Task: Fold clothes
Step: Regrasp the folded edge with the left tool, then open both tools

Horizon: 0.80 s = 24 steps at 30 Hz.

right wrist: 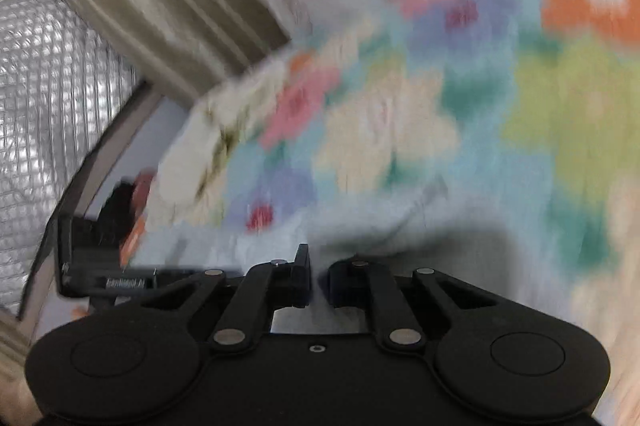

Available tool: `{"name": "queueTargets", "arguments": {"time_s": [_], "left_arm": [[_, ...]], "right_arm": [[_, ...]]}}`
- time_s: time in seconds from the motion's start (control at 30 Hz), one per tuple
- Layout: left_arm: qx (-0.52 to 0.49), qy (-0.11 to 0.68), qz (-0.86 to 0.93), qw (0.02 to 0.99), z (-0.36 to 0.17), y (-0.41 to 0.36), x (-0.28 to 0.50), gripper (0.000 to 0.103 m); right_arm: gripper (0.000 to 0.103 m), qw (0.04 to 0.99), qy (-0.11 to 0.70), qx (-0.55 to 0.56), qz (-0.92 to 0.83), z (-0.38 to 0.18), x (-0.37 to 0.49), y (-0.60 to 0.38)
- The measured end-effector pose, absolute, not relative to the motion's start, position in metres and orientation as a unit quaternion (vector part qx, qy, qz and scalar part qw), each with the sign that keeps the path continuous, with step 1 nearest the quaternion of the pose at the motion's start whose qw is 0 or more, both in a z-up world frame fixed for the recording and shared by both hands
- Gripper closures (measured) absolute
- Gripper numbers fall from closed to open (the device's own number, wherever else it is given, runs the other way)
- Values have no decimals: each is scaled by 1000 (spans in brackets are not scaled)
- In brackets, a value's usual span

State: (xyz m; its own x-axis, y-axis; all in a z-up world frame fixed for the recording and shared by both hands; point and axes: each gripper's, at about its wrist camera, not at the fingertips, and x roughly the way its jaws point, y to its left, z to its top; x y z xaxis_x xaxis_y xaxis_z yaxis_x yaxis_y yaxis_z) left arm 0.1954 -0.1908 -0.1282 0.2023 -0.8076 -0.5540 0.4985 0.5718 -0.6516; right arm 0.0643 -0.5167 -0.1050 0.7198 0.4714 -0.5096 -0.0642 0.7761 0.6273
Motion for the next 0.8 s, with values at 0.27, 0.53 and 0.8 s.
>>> {"name": "queueTargets", "arguments": {"time_s": [0.27, 0.53, 0.8], "left_arm": [[-111, 462, -354, 805, -137, -227, 215, 96], [-177, 463, -384, 779, -125, -197, 203, 67], [-127, 474, -374, 787, -144, -210, 170, 67]], "right_arm": [[86, 866, 378, 314, 88, -117, 125, -548], [47, 843, 366, 381, 105, -119, 78, -548], [91, 875, 407, 246, 96, -123, 53, -505]]}}
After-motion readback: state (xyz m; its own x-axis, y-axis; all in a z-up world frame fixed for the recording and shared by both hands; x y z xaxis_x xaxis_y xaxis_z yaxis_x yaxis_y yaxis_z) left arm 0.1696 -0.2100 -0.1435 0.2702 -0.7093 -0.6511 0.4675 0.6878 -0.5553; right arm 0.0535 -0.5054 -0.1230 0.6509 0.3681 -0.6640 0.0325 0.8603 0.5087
